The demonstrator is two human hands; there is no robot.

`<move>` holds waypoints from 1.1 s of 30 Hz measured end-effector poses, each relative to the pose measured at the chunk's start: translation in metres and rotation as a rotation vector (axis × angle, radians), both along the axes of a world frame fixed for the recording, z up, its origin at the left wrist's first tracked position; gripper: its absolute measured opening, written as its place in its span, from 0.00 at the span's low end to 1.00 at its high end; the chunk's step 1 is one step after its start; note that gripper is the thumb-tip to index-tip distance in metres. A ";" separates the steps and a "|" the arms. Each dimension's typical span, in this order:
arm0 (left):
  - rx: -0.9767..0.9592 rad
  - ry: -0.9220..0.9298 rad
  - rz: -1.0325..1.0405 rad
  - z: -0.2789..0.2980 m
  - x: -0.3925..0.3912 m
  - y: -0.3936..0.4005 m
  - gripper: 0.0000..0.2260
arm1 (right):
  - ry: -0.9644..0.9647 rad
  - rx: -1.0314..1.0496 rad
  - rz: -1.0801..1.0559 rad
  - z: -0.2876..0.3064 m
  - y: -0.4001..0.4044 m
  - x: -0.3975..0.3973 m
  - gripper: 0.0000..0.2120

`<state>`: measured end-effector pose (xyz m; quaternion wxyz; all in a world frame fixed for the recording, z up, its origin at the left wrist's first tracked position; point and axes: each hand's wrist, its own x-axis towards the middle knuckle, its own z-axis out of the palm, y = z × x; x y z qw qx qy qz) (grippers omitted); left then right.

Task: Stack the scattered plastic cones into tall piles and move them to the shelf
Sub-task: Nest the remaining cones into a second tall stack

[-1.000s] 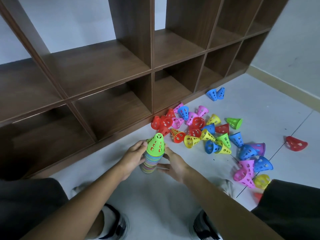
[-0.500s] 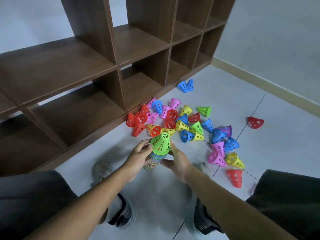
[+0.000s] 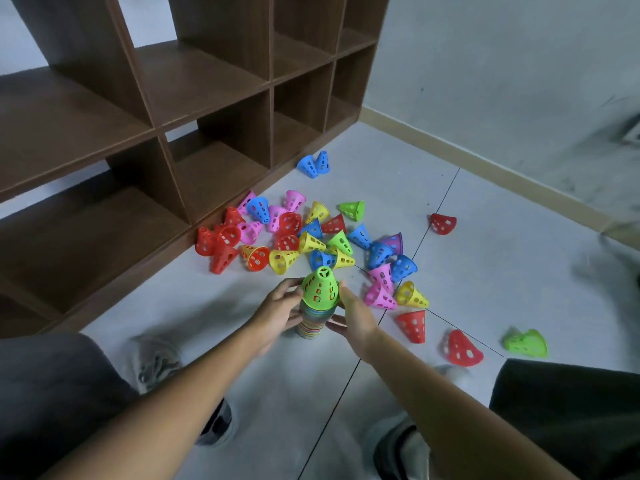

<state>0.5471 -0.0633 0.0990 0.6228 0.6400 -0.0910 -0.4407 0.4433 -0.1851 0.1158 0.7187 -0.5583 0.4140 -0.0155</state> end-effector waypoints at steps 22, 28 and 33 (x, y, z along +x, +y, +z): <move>0.245 -0.271 -0.078 -0.060 0.099 -0.041 0.17 | 0.534 -0.794 0.382 -0.102 -0.111 -0.016 0.27; 0.249 -0.215 -0.088 -0.078 0.123 -0.066 0.22 | 0.610 -0.755 0.422 -0.117 -0.124 -0.020 0.29; 0.330 -0.225 -0.137 -0.081 0.130 -0.080 0.24 | 0.594 -0.843 0.447 -0.119 -0.132 -0.019 0.25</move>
